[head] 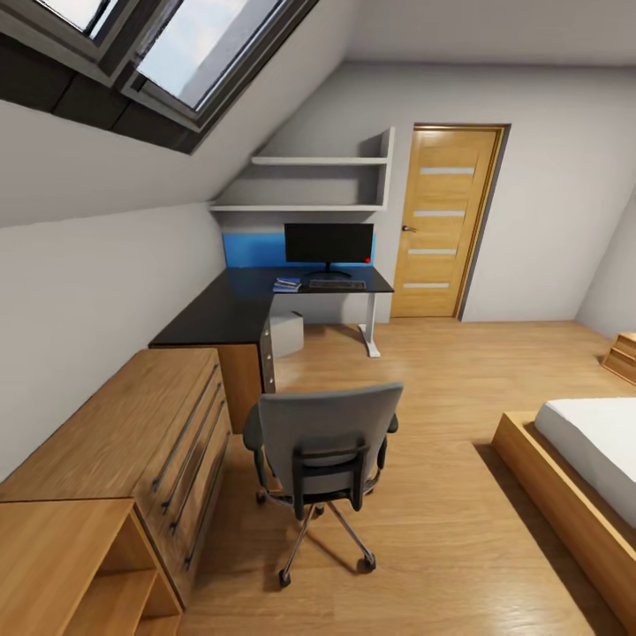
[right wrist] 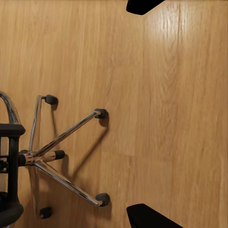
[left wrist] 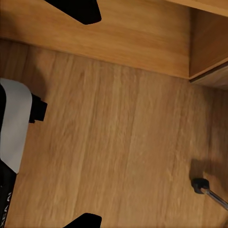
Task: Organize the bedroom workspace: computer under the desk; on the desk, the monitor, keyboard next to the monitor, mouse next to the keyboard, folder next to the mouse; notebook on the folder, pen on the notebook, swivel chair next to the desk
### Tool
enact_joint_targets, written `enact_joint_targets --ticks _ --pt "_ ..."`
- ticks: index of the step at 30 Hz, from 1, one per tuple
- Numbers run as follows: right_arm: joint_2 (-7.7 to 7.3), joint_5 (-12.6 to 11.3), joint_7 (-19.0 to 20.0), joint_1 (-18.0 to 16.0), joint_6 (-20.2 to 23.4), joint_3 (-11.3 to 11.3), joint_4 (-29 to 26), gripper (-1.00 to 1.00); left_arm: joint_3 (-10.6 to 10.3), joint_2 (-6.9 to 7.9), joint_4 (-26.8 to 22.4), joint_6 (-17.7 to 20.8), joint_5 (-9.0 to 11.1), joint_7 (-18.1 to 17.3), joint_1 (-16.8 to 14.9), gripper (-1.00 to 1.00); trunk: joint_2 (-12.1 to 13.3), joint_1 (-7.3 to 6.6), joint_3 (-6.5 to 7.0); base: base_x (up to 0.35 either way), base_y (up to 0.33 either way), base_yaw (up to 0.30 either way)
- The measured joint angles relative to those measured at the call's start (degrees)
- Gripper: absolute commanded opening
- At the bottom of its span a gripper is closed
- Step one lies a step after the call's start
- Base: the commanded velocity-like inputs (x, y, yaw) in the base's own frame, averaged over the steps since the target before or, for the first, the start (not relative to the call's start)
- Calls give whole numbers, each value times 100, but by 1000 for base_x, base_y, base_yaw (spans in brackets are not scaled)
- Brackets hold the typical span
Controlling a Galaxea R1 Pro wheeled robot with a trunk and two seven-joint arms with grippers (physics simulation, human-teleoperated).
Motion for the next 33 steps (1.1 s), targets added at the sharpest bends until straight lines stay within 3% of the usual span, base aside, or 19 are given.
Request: enact_joint_targets --ticks 9,10,12,13,14,17,20,23,24,27,28,31,33 --pt "-4 -1 -4 -2 0 -6 -6 100 -4 -3 0 14 1 -4 0 100 -361 198 -162 0 -1 0" --pt "-20 -17 -10 -6 -41 -21 -27 100 -44 -140 -598 528 -33 2 -1 100 -401 220 -179 0 0 0" --pt "-16 -21 -34 -8 -27 -25 -118 100 -47 -162 -1321 1226 -38 7 -4 100 -482 264 -215 0 0 0" --pt "-81 -107 -201 -49 287 -69 -765 100 -31 -199 -1884 2187 -56 131 -54 100 -522 286 -234 0 0 0" --pt "-100 -129 -242 -63 478 -63 -935 100 -43 -223 -2460 2301 -84 158 -92 100 -562 308 -250 0 0 0" --pt "-266 -239 -293 -305 1814 -82 -1509 100 -41 -413 -2718 2544 -86 261 -427 100 -682 374 -304 0 0 0" --pt "-344 -368 -288 -504 2273 -94 -1858 100 -47 -498 -2784 2733 -68 286 -806 100 -802 439 -358 0 0 0" --pt "-393 -663 -253 -907 2742 -102 -2079 100 -46 -538 -2800 3321 -60 294 -1292 100 -923 505 -412 0 0 0" --pt "-419 -856 -140 -1211 3196 -106 -2114 100 -72 -541 -2788 3555 -34 305 -1474 100 -963 527 -430 0 0 0" --pt "-490 -1244 295 -1759 3954 -113 -2122 100 -72 -541 -2784 3731 -39 305 -1675 100 -1083 593 -484 0 0 0" --pt "-521 -1478 516 -1998 4227 -116 -2120 100 -73 -541 -2792 3770 -48 300 -1759 100 -1123 615 -502 0 0 0" --pt "-546 -1789 713 -2253 4461 -117 -2118 100 -73 -541 -2791 3792 -55 297 -1832 100 -1244 681 -557 0 0 0" --pt "-546 -1876 764 -2312 4503 -115 -2108 100 -71 -541 -2761 3778 -49 284 -1851 100 -1324 725 -593 0 0 0"
